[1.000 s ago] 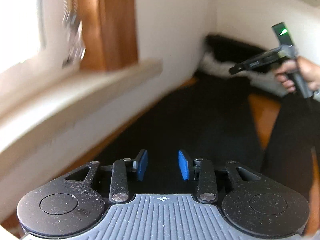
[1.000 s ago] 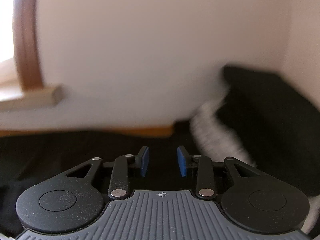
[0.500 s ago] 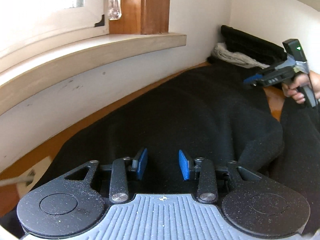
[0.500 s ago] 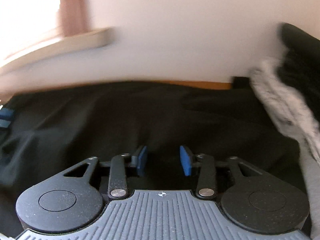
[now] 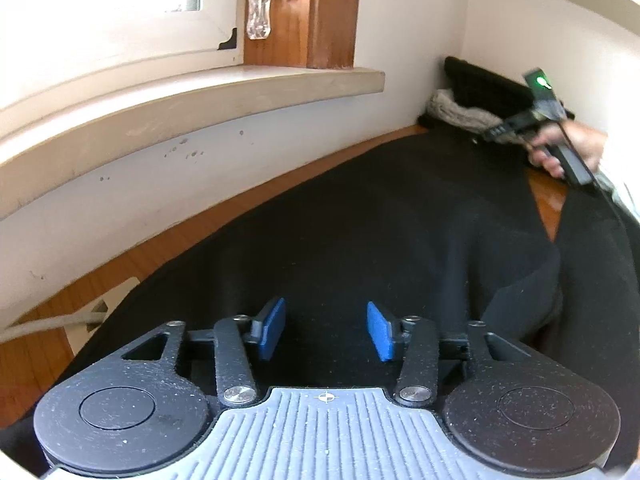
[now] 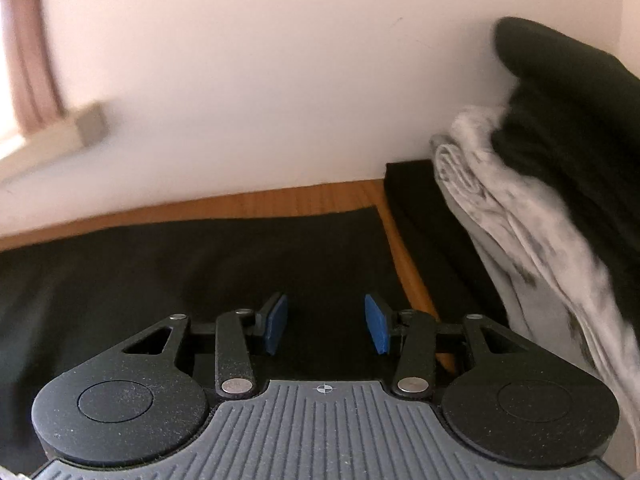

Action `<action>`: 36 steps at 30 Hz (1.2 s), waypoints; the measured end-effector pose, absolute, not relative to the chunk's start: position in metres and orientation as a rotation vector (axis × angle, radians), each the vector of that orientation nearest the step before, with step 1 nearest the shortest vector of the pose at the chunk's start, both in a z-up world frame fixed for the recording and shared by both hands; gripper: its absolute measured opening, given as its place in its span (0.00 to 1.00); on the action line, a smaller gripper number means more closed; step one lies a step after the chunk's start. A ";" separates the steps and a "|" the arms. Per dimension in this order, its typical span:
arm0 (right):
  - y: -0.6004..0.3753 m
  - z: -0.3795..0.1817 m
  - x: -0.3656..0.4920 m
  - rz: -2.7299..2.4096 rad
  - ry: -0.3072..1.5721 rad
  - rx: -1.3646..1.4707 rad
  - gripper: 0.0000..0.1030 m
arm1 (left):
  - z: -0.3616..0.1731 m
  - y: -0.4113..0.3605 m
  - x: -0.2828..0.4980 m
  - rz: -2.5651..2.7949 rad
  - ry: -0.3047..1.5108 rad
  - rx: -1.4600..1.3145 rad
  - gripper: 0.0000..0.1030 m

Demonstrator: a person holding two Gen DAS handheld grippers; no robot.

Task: Fold clothes

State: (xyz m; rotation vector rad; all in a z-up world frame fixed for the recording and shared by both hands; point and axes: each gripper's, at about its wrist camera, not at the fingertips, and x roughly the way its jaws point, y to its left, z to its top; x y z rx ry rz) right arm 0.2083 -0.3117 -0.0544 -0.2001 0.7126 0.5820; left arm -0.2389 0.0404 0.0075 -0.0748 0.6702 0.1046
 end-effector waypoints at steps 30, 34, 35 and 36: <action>-0.219 -0.027 0.062 0.908 0.607 -0.241 0.54 | 0.073 0.057 -0.308 0.401 0.610 -0.033 0.74; -0.208 -0.036 0.044 0.914 0.587 -0.281 0.57 | 0.092 0.071 -0.371 0.510 0.603 -0.034 0.76; -0.205 -0.038 0.039 0.915 0.582 -0.291 0.57 | 0.092 0.073 -0.386 0.537 0.614 -0.032 0.76; -0.203 -0.041 0.034 0.917 0.577 -0.300 0.57 | 0.091 0.075 -0.400 0.562 0.625 -0.036 0.76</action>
